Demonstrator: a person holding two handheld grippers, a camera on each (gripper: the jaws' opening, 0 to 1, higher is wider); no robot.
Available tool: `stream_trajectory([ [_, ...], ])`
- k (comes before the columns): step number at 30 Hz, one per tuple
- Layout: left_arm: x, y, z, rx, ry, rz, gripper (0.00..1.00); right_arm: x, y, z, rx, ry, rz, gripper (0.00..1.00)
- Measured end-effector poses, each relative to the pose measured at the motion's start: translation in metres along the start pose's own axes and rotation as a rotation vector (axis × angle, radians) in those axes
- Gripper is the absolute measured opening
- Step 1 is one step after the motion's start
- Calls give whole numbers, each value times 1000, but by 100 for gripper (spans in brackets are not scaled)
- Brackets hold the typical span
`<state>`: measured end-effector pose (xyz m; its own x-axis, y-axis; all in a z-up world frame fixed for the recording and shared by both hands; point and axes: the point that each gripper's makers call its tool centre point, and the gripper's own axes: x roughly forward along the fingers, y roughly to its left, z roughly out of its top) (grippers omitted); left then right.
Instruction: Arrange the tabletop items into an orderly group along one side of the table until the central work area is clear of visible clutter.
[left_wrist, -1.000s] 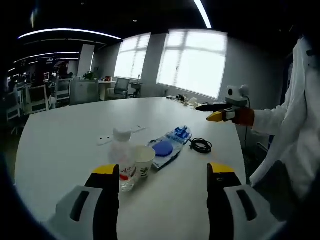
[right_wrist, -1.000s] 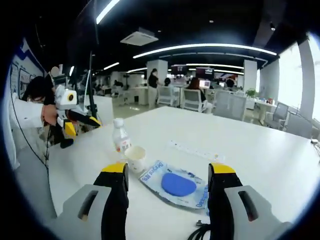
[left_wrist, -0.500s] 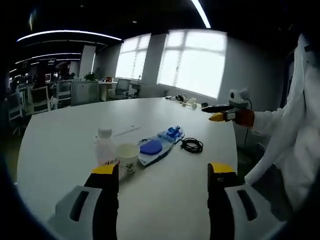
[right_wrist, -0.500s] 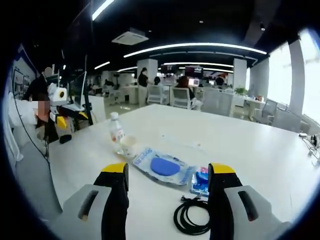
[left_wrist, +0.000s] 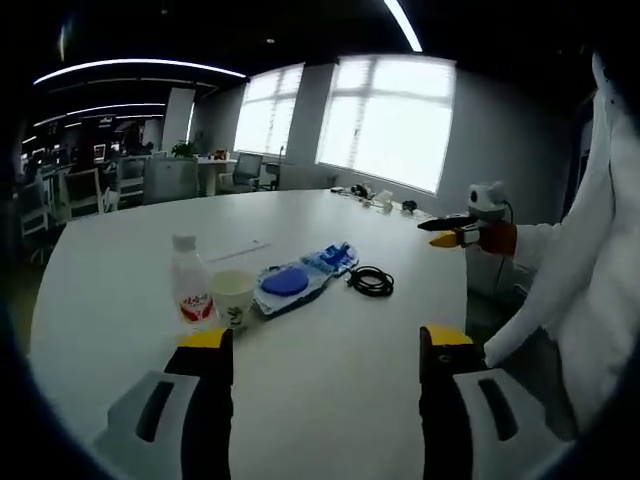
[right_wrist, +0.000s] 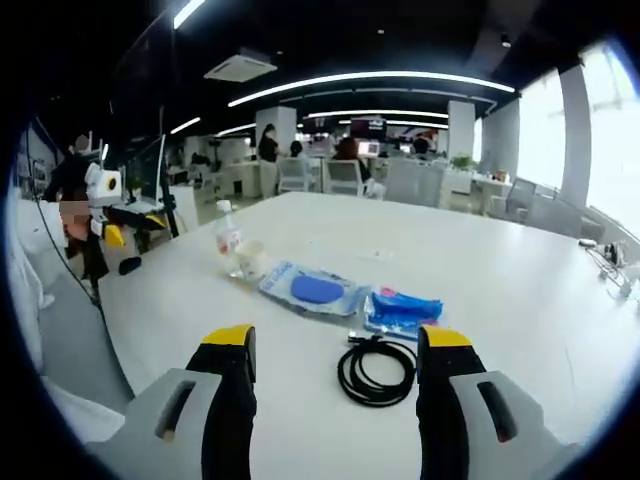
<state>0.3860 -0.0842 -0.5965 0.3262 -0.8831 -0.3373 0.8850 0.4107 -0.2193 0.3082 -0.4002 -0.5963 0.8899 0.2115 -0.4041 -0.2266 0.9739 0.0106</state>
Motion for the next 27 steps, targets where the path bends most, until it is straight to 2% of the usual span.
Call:
stream_trajectory([
  [2, 3, -4, -7, -27, -1, -1, 78, -5, 1, -8, 11, 14, -5, 64],
  [10, 9, -11, -33, -39, 57, 19, 79, -14, 1, -30, 37, 54, -10, 63],
  [27, 5, -19, -51, -61, 81, 33, 78, -18, 5, -50, 57, 87, -13, 62],
])
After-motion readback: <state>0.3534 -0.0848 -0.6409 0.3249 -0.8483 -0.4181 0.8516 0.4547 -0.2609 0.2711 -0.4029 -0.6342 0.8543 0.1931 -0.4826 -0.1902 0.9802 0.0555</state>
